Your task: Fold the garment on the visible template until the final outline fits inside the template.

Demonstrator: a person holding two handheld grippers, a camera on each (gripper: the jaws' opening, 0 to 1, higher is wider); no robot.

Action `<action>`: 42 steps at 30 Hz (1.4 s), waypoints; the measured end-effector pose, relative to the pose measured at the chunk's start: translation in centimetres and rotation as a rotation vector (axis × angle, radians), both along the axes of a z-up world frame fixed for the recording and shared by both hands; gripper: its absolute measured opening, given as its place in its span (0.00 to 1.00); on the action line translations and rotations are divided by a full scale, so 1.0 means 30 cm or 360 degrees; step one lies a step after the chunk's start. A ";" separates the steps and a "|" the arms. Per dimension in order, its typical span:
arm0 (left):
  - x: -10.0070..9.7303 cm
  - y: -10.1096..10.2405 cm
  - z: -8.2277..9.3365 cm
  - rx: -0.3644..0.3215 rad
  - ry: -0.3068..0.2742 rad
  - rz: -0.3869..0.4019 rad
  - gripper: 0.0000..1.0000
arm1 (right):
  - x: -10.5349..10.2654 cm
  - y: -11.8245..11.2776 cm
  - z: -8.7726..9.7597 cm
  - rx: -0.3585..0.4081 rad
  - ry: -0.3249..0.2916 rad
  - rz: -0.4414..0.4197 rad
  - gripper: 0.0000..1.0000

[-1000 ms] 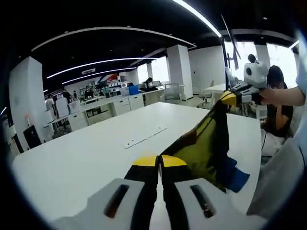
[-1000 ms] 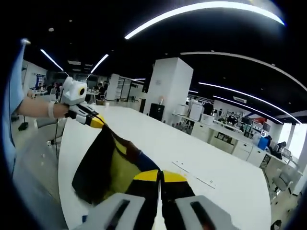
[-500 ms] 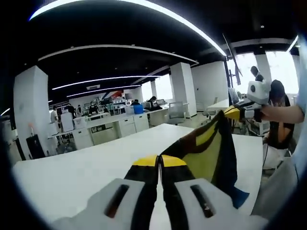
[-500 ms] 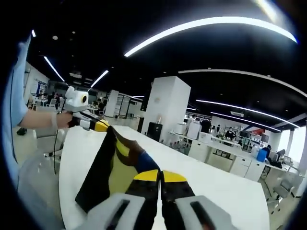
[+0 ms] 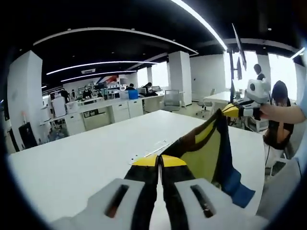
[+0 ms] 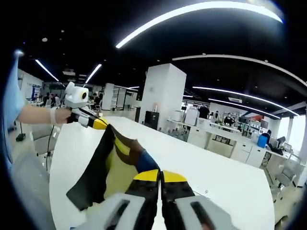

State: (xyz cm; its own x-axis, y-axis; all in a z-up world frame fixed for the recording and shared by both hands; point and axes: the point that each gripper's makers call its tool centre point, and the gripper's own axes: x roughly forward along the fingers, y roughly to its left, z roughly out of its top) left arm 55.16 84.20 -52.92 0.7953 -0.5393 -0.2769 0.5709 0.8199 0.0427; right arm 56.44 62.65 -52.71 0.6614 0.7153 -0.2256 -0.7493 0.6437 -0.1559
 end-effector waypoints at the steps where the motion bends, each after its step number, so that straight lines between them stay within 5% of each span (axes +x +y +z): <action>1: 0.025 0.001 -0.029 0.0016 0.0033 0.0000 0.00 | 0.022 0.001 -0.019 -0.0016 -0.0001 0.0005 0.00; 13: 0.244 -0.005 -0.239 0.0102 0.0236 -0.0022 0.00 | 0.256 -0.026 -0.252 -0.0093 0.0212 -0.0069 0.00; 24: 0.383 0.008 -0.464 0.0133 0.0451 0.0000 0.00 | 0.395 -0.036 -0.422 -0.0164 0.0350 -0.0109 0.00; 28: 0.424 0.017 -0.542 0.0169 0.0516 0.0005 0.00 | 0.409 -0.027 -0.494 -0.0189 0.0398 -0.0102 0.00; 38: 0.468 0.047 -0.618 0.0175 0.0568 0.0032 0.00 | 0.438 0.035 -0.594 -0.0182 0.0494 -0.0047 0.00; 42: 0.468 0.048 -0.624 0.0173 0.0572 0.0032 0.00 | 0.408 0.065 -0.655 -0.0136 0.0665 -0.0041 0.12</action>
State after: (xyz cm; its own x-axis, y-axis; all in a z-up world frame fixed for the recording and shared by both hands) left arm 69.19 85.64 -71.64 0.6468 -0.4770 -0.5951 0.5493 0.8327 -0.0704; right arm 68.67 64.59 -72.36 0.5182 0.6667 -0.5357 -0.7430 0.6611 0.1041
